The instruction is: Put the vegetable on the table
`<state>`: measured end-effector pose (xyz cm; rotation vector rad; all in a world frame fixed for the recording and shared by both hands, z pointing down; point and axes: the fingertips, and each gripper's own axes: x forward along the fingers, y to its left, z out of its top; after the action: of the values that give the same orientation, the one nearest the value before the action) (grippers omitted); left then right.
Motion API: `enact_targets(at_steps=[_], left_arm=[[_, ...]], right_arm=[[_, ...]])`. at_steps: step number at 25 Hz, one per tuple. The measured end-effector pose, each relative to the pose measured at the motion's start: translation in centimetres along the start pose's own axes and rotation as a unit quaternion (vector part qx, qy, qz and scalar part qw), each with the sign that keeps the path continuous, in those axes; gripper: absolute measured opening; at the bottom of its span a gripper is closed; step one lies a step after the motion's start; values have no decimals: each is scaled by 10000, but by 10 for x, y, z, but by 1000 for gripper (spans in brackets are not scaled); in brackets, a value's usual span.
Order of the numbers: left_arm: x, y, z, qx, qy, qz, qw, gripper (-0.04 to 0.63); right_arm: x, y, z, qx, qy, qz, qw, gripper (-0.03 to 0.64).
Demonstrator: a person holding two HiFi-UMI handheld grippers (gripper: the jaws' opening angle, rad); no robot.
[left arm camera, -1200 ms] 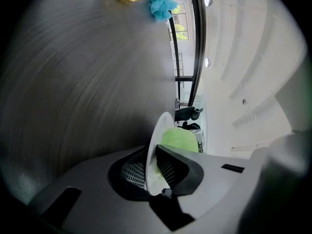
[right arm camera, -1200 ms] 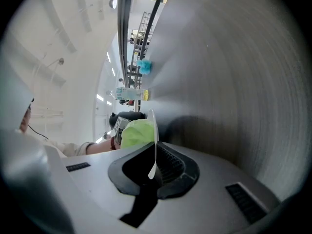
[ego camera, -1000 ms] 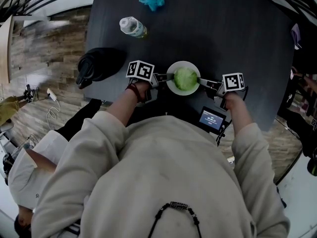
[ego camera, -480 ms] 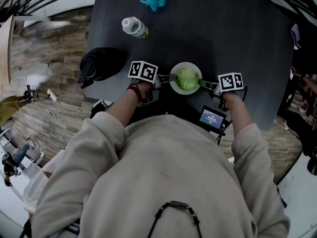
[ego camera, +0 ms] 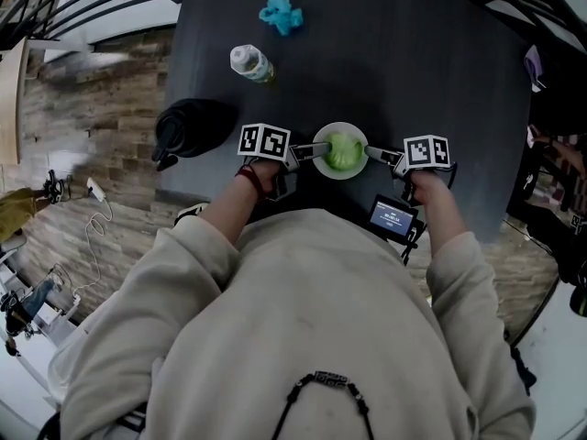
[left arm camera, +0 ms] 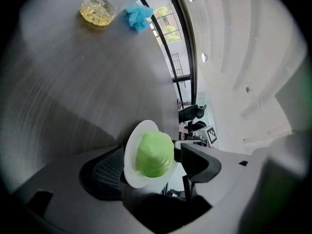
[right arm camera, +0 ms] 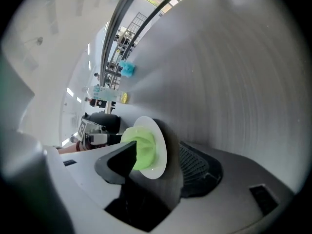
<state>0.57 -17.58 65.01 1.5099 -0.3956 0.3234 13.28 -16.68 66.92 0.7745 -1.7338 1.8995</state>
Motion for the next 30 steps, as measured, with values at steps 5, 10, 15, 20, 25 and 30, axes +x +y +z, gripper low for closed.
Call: enact_targets(at_steps=[5, 10, 15, 20, 25, 30], left_arm=[[-10, -12, 7, -73, -107, -348, 9993, 338], [-43, -83, 59, 229, -1321, -1230, 9833, 6], [-70, -180, 83, 1054, -1737, -2187, 9544, 6], [-101, -271, 85, 3468, -1976, -1755, 8999, 6], [-139, -327, 88, 5806, -2372, -271, 7784, 6], [-148, -329, 90, 5581, -2563, -212, 7889, 6]], right_arm=[[-11, 7, 9, -47, -201, 14, 9998, 258], [-47, 71, 34, -518, -918, 604, 9926, 29], [-104, 163, 52, -1527, -1872, 1134, 9637, 17], [-173, 242, 64, -2527, -3029, 1103, 9123, 17], [-230, 302, 67, -3077, -3929, 1069, 8600, 15], [-231, 316, 61, -3390, -3921, 880, 8507, 15]])
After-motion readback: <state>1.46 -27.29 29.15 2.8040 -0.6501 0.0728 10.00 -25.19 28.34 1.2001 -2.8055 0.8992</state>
